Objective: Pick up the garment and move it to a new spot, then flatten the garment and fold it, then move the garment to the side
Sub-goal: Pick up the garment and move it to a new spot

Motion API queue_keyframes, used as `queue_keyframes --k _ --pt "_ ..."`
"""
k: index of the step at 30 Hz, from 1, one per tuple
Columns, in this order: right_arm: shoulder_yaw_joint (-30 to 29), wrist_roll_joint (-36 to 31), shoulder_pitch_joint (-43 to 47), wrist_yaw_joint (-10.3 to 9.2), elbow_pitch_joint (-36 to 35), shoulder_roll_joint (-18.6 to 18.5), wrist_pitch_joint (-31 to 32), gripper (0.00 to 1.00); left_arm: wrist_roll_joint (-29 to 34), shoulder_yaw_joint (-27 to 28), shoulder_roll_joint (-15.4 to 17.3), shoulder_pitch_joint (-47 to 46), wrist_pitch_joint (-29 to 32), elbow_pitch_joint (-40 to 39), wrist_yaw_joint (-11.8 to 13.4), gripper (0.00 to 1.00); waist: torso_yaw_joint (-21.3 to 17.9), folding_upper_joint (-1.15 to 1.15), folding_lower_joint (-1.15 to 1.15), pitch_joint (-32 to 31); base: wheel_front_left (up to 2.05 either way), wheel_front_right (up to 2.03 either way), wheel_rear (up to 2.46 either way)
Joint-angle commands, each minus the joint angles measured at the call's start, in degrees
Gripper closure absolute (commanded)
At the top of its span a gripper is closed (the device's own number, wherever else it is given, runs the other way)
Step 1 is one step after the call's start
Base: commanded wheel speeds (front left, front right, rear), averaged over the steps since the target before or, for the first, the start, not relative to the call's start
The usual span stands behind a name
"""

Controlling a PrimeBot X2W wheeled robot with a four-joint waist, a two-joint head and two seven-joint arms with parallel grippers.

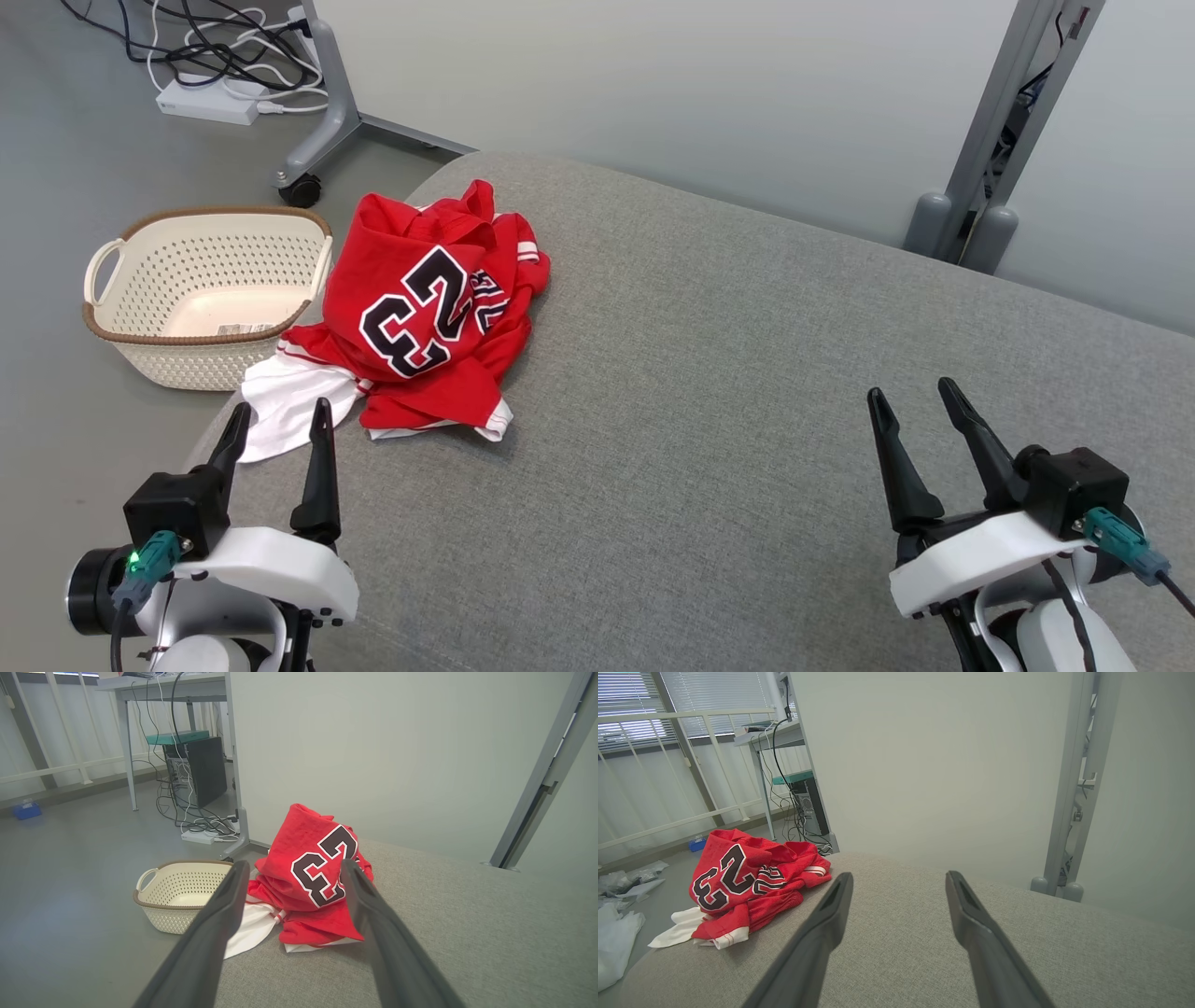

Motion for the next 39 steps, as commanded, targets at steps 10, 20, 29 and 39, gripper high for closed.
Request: queue_keyframes --k 10,20,29,39 --pt "-0.62 -0.05 0.01 0.12 0.54 -0.46 -0.67 0.00 -0.09 -0.25 0.97 -1.89 -0.57 -1.37 0.42 0.00 -0.11 0.00 0.00 0.02 0.00 0.00 0.00" --pt "-0.27 -0.43 -0.85 0.12 -1.15 -0.45 0.14 0.00 0.19 1.26 4.48 -15.06 2.38 -11.83 -0.46 0.00 -1.31 0.00 0.00 1.34 0.00 0.00 0.00" --pt "0.78 -1.88 -2.76 0.13 -4.54 -0.47 1.72 0.00 -4.87 2.97 8.69 -32.80 16.13 -2.40 -2.99 0.00 -6.68 0.00 0.00 5.92 0.00 0.00 0.00" --pt "2.23 -3.64 -5.26 0.13 -7.38 -0.44 3.21 0.00 -10.26 6.02 11.62 -39.36 23.55 27.02 -4.39 0.00 -13.14 0.00 0.00 13.05 0.00 0.00 0.00"
